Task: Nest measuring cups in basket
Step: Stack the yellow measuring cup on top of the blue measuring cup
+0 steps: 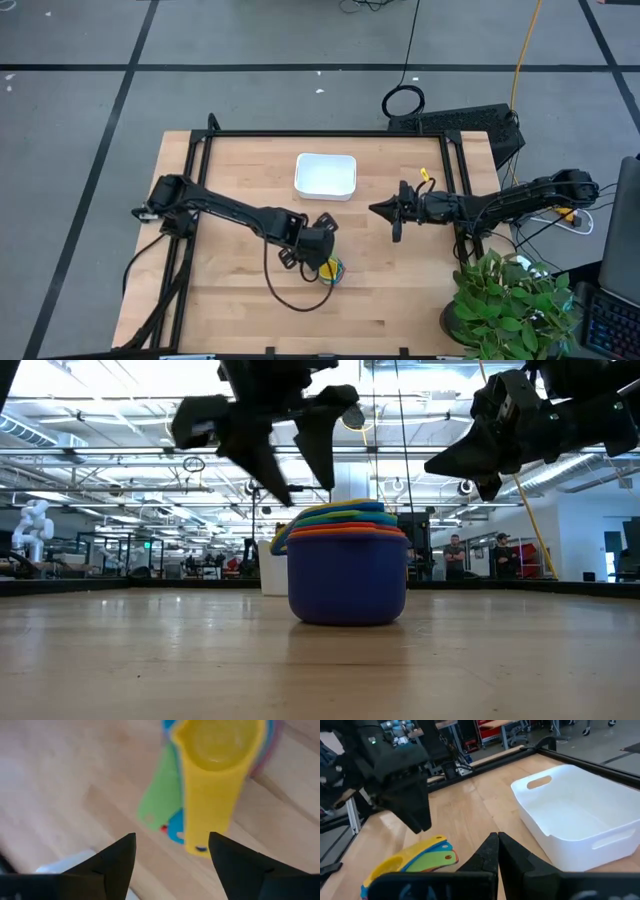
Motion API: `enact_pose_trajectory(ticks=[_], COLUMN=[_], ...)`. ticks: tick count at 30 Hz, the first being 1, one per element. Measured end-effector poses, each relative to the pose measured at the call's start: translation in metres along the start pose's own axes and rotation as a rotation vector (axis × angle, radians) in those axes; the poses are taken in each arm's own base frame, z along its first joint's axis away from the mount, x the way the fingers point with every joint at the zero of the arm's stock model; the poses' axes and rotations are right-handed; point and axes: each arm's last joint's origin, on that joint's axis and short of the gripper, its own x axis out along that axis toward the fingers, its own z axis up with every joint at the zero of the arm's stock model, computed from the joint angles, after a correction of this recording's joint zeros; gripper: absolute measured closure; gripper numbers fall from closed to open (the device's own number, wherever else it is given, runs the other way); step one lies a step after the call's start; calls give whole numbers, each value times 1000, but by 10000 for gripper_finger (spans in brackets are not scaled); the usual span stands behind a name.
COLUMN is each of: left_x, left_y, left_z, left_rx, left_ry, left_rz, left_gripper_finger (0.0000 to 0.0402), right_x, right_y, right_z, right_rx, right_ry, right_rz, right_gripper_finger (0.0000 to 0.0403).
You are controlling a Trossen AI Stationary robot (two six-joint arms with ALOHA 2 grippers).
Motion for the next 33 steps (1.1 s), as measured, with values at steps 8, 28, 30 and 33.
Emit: enact_pose_trajectory(ticks=[8, 28, 30, 33], left_x=[-35, -61, -50, -32], left_y=[16, -73, -75, -74], left_z=[-23, -53, -51, -47], left_rx=[-407, -981, -1004, -1002], left_ry=[3, -178, -180, -186], left_rz=[72, -138, -176, -220], left_gripper_finger=[205, 398, 398, 399], right_x=[6, 76, 76, 74], right_y=[1, 14, 17, 20], right_z=[22, 50, 51, 51], right_rx=[16, -193, -214, -236], right_ry=[-28, 537, 572, 604], right_rz=[69, 363, 365, 374], right_gripper_finger=[403, 403, 403, 403])
